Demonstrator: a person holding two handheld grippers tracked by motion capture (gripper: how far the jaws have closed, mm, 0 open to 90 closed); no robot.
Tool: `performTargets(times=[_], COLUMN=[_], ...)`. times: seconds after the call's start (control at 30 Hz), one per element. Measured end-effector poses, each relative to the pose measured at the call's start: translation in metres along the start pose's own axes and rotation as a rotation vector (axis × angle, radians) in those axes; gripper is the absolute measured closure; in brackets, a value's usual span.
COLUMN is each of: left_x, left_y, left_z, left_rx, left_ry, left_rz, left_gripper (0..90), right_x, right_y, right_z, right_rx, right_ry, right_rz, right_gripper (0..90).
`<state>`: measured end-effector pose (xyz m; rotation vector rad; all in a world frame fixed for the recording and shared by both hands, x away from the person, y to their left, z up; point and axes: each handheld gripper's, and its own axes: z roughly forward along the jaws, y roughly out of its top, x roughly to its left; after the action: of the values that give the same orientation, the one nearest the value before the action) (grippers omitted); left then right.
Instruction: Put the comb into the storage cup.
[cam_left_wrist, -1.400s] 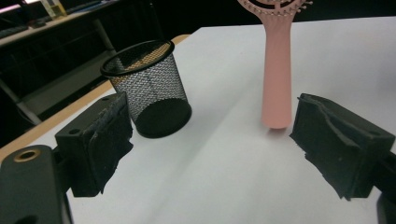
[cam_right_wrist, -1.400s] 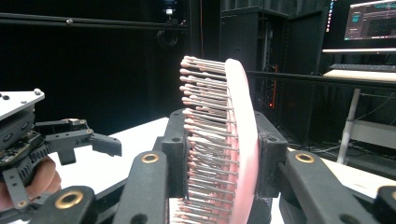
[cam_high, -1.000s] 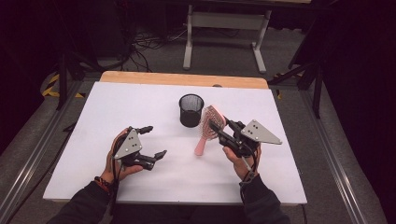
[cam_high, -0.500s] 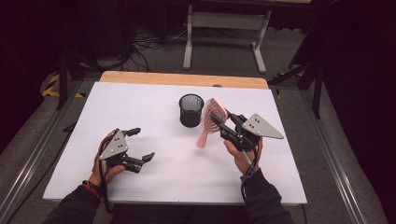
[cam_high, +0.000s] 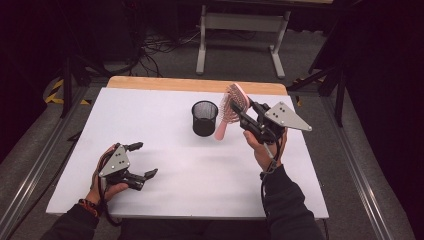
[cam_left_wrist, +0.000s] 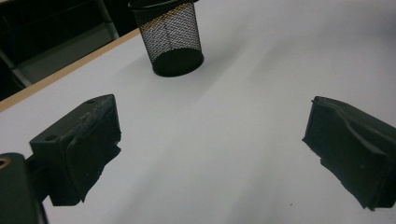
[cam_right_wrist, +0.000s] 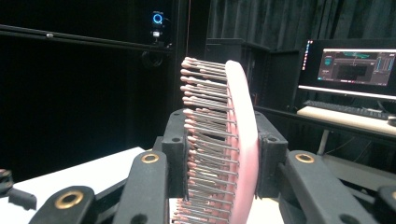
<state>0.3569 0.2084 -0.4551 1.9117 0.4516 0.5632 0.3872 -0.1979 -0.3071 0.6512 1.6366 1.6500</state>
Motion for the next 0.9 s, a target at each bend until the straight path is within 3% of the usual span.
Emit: performTargets(times=[0.43,0.73,0.9], left_x=[-0.002,-0.001,-0.002], left_y=[-0.006,-0.008,-0.007], left_z=[-0.002,-0.001,0.000], left_rx=[-0.026,-0.026,-0.017], left_ry=[0.017,0.004,-0.024], left_rz=[-0.027,-0.039,-0.026], left_gripper=[5.1,5.5,5.7], right_x=[-0.015,-0.026,-0.031], right_y=[0.018,0.025,0.029], right_z=[0.019,0.036,0.048], right_rx=[-0.028,-0.029,-0.037], right_ry=[-0.049,-0.087,-0.101], right_rz=[0.002,0.028,0.044], right_gripper=[64.4,64.4,64.4])
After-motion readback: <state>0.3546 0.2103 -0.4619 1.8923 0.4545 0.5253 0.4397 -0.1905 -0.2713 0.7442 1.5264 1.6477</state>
